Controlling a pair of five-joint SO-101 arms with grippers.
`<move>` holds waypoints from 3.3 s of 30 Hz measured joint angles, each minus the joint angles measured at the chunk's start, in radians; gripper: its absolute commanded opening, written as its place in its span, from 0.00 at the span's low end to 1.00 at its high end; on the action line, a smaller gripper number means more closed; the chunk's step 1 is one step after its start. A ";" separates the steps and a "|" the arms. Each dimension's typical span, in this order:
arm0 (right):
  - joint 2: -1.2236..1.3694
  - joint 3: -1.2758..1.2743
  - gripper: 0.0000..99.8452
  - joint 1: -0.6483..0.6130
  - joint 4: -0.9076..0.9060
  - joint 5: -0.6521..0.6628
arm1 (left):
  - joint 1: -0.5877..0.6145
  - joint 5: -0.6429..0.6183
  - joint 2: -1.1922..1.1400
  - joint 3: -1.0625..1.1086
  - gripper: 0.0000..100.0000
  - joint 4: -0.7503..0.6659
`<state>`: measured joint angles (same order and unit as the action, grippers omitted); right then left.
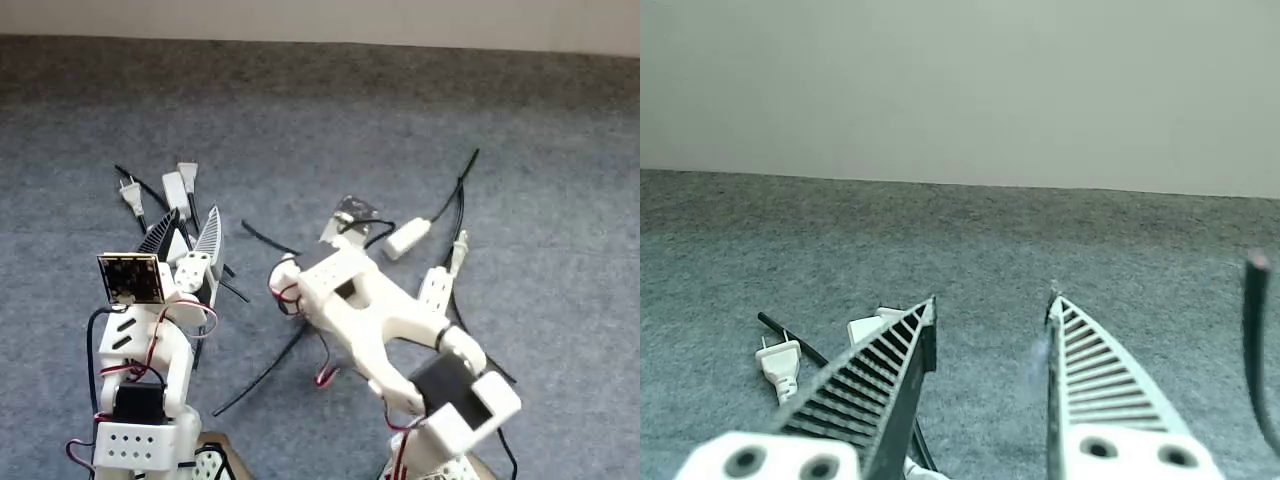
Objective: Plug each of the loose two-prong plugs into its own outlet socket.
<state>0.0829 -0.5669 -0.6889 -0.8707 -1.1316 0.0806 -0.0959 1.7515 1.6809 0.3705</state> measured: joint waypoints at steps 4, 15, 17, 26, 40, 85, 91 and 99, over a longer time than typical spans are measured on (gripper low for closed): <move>0.054 0.040 0.48 0.040 0.012 -0.015 | 0.000 0.000 0.000 0.000 0.19 0.000; 0.071 0.061 0.08 0.057 -0.005 0.058 | 0.000 0.000 0.000 0.000 0.19 0.000; 0.071 0.060 0.00 0.064 -0.011 0.100 | 0.000 0.000 0.000 0.000 0.19 0.000; 0.023 0.055 0.02 0.094 -0.032 0.358 | 0.000 0.000 0.000 0.000 0.19 0.000; -0.261 0.060 0.03 0.086 -0.058 0.615 | 0.000 0.000 0.000 0.000 0.19 0.000; 0.827 1.459 0.41 0.787 0.061 1.504 | 0.000 0.000 0.000 0.000 0.19 0.000; 1.140 2.048 0.46 0.787 -0.325 1.476 | -0.002 0.000 0.000 0.000 0.19 0.000; 0.961 2.194 0.46 0.790 -0.721 1.470 | -0.002 0.000 0.000 0.000 0.19 0.000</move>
<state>1.0434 1.6272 0.1013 -1.5919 0.3383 0.0790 -0.0959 1.7515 1.6809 0.3705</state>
